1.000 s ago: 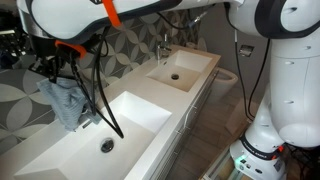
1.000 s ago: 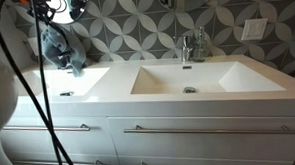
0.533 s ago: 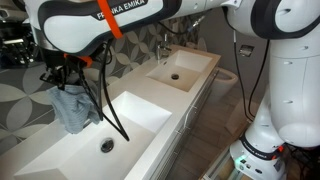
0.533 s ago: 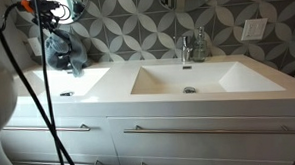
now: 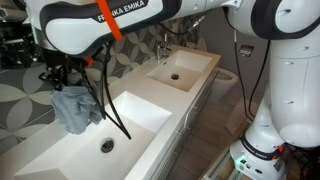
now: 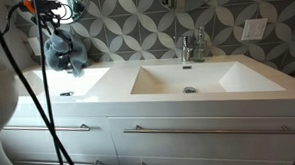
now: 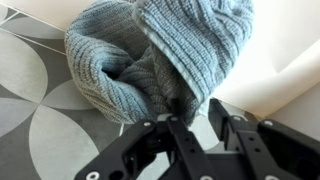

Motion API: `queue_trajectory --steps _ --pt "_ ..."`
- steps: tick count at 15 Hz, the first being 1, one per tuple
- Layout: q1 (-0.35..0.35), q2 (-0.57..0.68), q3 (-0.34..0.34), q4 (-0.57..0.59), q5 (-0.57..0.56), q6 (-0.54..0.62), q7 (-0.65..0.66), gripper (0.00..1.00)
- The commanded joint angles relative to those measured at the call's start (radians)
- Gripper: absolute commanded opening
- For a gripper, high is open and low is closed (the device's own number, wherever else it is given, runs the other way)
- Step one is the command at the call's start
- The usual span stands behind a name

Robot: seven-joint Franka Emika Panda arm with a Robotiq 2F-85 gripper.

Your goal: Pick up the gray towel and put it on the tap on the left

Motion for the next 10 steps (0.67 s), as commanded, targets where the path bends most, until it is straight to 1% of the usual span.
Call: queue_trajectory --steps 1,2,4,6,7,8,10 --pt "0.033 -0.080 -0.015 0.000 0.015 -0.086 0.004 0.66" --pt "0.039 -0.103 -0.014 0.004 0.019 -0.126 0.026 0.73" --pt "0.057 -0.153 -0.021 0.010 -0.014 -0.203 0.079 0.88" --pt "0.065 -0.206 -0.013 0.022 -0.012 -0.345 0.145 0.99" --pt "0.068 -0.226 -0.009 0.027 -0.018 -0.410 0.179 1.00" --pt "0.066 -0.248 0.000 0.034 -0.001 -0.480 0.204 1.00" --pt "0.066 -0.287 0.016 0.038 0.005 -0.587 0.250 1.00"
